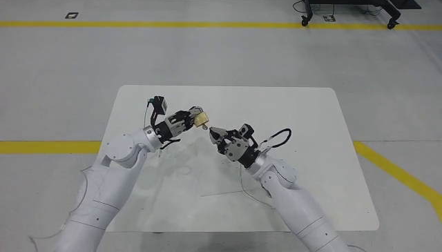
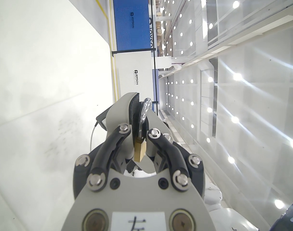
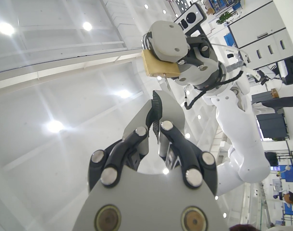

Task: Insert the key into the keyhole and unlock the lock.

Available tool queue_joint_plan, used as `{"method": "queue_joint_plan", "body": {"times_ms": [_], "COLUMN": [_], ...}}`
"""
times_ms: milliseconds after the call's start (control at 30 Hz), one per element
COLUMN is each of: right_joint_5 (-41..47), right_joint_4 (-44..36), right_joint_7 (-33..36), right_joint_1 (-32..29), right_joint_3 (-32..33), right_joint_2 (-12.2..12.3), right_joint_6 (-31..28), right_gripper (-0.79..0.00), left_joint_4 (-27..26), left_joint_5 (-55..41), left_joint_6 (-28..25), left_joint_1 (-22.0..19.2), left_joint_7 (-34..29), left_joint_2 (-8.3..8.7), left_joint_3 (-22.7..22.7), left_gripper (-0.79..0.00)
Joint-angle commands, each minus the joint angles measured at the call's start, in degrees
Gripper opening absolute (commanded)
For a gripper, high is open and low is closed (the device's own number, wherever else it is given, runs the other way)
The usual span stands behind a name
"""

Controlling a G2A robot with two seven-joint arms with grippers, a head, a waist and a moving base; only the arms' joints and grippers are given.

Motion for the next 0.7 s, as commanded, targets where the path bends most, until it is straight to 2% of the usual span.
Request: {"method": "queue_joint_plan", "body": {"times_ms": [0,33,67,300,533,567,667], "right_joint_5": [-2.66,-4.32,-6.10,-7.27,-7.27,-9.02,-23.31], "right_joint_4": [-1.55,-2.44,-3.73,-4.61,-4.61,-4.94,-8.07], "right_joint_7": [-1.03,-1.71,-2.31,-2.97,-2.97,-3.46,-8.17], "right_joint_1": [-0.67,-1.17,-1.73,-2.31,-2.31,-2.23,-2.86], "right_joint_3": [0.15,0.54,1.11,1.57,1.57,1.72,2.38], "right_joint_2": [0.15,0.31,0.52,0.66,0.66,0.76,1.53], "right_joint_6": [-2.12,-3.15,-4.34,-5.14,-5.14,-5.82,-9.80], "right_gripper": [-0.588,-0.508,0.000,0.000,0.000,0.000,0.000], "left_joint_4": [-0.23,-0.25,-0.20,0.09,0.09,0.09,-0.19], "left_joint_5": [-0.24,-0.42,-0.53,-1.10,-1.06,-1.06,-1.15], "left_joint_6": [0.43,0.63,0.93,3.63,3.75,3.75,5.84], "left_joint_1": [0.23,0.26,0.28,-0.07,-0.13,-0.13,0.28], "left_joint_7": [0.42,0.57,0.67,2.08,2.13,2.13,3.72], "left_joint_2": [-0.02,-0.03,-0.04,-0.22,-0.24,-0.24,-0.24], "left_joint_3": [-0.19,-0.33,-0.44,-0.61,-0.59,-0.59,-0.93], "left_gripper": [-0.785,-0.785,-0.785,-0.785,-0.785,-0.785,-0.785]}}
